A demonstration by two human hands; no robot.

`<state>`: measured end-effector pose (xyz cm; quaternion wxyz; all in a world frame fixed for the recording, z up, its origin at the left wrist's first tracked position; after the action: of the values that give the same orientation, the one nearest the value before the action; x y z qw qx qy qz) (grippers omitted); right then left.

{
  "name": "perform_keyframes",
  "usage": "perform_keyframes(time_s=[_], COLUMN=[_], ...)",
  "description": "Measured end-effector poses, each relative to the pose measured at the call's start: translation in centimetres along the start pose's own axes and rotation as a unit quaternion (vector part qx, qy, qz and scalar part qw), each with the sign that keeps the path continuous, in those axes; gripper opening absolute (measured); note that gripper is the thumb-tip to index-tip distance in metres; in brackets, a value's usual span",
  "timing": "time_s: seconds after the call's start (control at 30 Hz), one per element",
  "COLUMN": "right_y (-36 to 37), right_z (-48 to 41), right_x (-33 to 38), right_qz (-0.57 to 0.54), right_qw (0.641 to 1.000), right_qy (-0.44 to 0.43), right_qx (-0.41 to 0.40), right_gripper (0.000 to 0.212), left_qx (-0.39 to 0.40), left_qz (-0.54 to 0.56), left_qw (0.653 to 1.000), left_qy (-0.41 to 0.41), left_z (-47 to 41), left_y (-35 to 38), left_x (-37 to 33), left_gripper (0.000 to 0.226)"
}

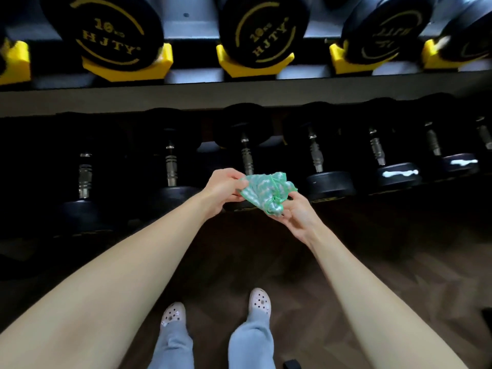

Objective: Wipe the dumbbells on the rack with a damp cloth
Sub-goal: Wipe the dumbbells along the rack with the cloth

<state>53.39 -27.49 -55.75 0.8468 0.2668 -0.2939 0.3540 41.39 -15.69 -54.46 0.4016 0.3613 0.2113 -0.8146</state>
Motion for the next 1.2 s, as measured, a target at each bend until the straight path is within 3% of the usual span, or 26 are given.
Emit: perform_keyframes(time_s=[0.13, 0.23, 0.3, 0.4, 0.57, 0.67, 0.73, 0.83, 0.97, 1.03, 1.13, 1.2], right_y=[-4.1, -5.5, -5.9, -6.2, -5.7, -5.8, -5.8, -5.8, -6.9, -8.0, -9.2, -9.0], right_z=[-1.2, -1.9, -2.2, -2.4, -2.2, -2.1, -1.8, -2.0, -3.2, -3.7, -4.3, -4.7], right_x=[2.1, 2.9, 3.3, 3.5, 3.5, 3.1, 3.1, 3.0, 2.8, 2.5, 1.6, 1.2], right_qz=[0.096, 0.117, 0.138, 0.134, 0.146, 0.044, 0.017, 0.086, 0.087, 0.099, 0.153, 0.209], right_qw=[0.984, 0.978, 0.977, 0.981, 0.988, 0.993, 0.987, 0.981, 0.994, 0.994, 0.967, 0.945], right_qy=[-0.072, -0.090, -0.096, -0.097, -0.044, 0.014, 0.038, 0.025, -0.018, -0.034, -0.039, -0.054], right_qx=[-0.129, -0.146, -0.130, -0.102, 0.014, 0.109, 0.158, 0.170, 0.064, -0.034, -0.202, -0.246], right_gripper=[0.042, 0.043, 0.042, 0.047, 0.051, 0.064, 0.063, 0.052, 0.043, 0.044, 0.045, 0.042], left_qx=[-0.063, -0.033, -0.003, 0.028, 0.010, -0.017, -0.006, 0.041, 0.054, -0.020, -0.172, -0.214], left_qz=[-0.079, -0.069, -0.022, 0.019, -0.148, -0.247, -0.265, -0.249, -0.149, -0.091, -0.040, -0.059], left_qw=[0.989, 0.990, 0.996, 0.998, 0.984, 0.962, 0.956, 0.961, 0.984, 0.993, 0.984, 0.975], left_qy=[0.107, 0.121, 0.091, 0.055, 0.096, 0.118, 0.128, 0.111, 0.083, 0.069, 0.014, -0.024], left_z=[-0.5, -0.7, -0.8, -0.8, -1.5, -2.1, -2.4, -2.5, -2.6, -3.4, -4.9, -5.6], left_y=[5.1, 7.9, 9.0, 9.4, 9.0, 8.4, 8.0, 7.8, 7.4, 6.3, 3.4, 1.8], left_x=[-2.5, -3.8, -4.0, -3.7, -3.4, -4.0, -4.3, -4.3, -4.5, -3.9, -1.0, 1.6], left_gripper=[0.011, 0.013, 0.007, 0.019, 0.019, 0.028, 0.025, 0.020, 0.015, 0.021, 0.029, 0.036])
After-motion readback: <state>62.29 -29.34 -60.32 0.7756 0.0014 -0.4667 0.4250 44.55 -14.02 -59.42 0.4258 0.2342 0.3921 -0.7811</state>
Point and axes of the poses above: each hand's wrist, its own z-axis away from the middle knuckle, its own y-axis out of the palm, x = y × z, the point moved 4 cm from there along -z, towards the middle knuckle, and after that the axes turned 2 degrees about -x, right-handed, at the moved point
